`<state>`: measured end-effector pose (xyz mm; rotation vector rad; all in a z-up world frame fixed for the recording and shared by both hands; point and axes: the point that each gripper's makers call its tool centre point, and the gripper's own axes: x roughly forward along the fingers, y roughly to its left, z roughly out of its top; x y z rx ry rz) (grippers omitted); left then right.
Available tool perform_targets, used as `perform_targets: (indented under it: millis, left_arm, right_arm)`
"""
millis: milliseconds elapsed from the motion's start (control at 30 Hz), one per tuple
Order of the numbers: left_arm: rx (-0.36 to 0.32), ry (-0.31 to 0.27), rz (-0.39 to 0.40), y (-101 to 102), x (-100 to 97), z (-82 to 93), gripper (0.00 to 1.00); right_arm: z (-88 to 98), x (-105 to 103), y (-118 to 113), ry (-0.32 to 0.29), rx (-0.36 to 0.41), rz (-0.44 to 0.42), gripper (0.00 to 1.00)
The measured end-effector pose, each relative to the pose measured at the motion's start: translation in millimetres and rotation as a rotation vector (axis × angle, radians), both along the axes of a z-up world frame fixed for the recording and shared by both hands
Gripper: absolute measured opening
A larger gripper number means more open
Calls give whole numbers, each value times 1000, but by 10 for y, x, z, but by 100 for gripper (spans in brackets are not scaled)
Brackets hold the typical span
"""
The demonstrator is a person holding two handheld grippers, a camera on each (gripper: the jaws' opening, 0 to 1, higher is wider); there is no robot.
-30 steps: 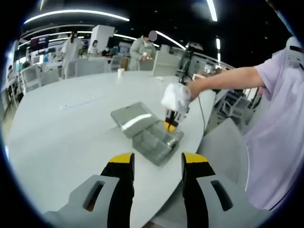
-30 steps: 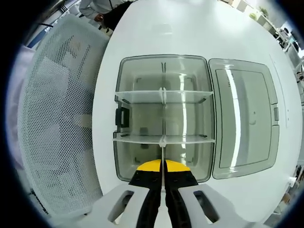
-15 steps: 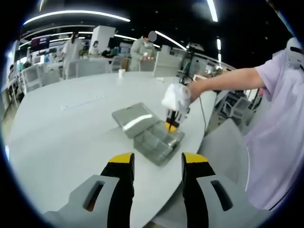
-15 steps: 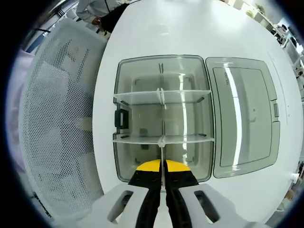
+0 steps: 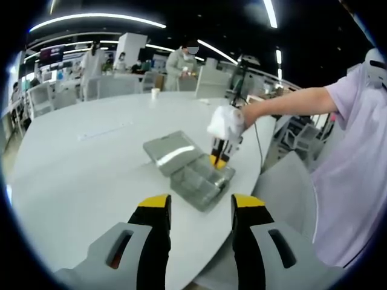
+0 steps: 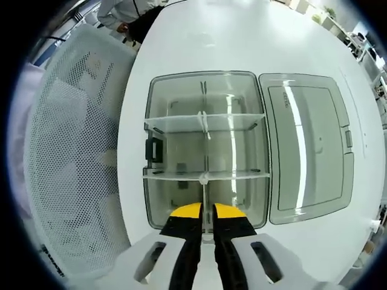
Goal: Insert the divider into the dual guide fixture by aligning both edges with the guide slots and pushing it downward to the bottom, including one-sided entry, uneven engagement, binding, and posture correction.
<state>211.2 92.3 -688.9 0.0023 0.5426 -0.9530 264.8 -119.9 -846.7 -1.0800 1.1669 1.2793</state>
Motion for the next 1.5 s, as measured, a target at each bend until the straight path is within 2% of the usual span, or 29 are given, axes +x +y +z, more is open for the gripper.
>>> perform_targets:
  millis: [467,733,1100,1367,1500]
  left_arm:
    - [-3,1,-4,-17,12,-6,38]
    - [-3,1,-2,-16,25,-11,38]
    - [-5,1,5,-5,38,-8,38]
    - [-4,5,8,-9,32,-34,38]
    - [-6,5,10,-15,32,-37,38]
  right_arm:
    - [131,-4,35,-1,79,-44,10]
    - [263,14,102,-28,145,-52,15]
    - [561,60,219,-90,288,-98,17]
    - [864,151,286,-186,432,-174,22]
    - [1014,145,288,-211,485,-202,24]
